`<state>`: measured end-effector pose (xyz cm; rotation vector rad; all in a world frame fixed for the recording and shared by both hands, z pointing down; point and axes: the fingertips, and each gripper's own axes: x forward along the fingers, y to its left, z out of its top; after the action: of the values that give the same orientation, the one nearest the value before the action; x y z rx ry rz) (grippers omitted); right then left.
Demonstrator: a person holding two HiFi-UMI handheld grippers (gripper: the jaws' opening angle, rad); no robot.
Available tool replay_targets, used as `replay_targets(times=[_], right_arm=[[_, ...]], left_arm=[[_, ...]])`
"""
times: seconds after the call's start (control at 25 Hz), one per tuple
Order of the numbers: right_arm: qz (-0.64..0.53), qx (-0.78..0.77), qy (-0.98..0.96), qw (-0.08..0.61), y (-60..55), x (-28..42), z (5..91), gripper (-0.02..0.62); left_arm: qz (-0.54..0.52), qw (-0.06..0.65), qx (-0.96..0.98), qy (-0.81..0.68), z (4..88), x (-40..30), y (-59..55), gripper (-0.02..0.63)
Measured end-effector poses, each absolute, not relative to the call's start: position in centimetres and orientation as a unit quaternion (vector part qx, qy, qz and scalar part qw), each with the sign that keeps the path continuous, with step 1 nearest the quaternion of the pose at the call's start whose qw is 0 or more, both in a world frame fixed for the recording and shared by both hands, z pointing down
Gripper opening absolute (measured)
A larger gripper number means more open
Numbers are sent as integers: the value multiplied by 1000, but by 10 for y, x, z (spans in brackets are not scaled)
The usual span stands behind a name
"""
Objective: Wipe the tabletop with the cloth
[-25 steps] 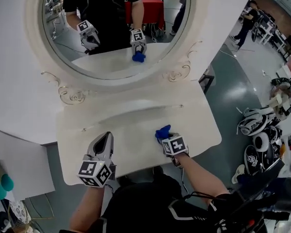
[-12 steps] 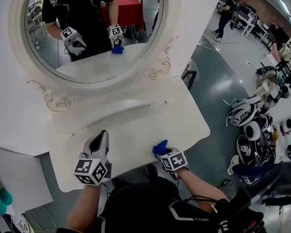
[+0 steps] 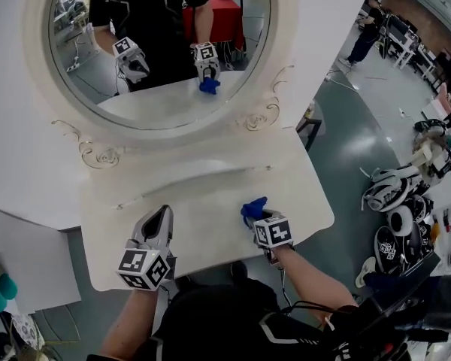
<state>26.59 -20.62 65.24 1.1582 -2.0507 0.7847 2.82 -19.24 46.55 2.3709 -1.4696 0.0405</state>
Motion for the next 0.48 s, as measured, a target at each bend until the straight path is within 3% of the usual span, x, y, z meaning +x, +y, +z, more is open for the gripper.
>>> replay_targets(times=[0.48], right_arm=[[249,442,-785,354,-332,235,674,135]], left_arm=[[29,181,801,-570,469,2,-184,8]])
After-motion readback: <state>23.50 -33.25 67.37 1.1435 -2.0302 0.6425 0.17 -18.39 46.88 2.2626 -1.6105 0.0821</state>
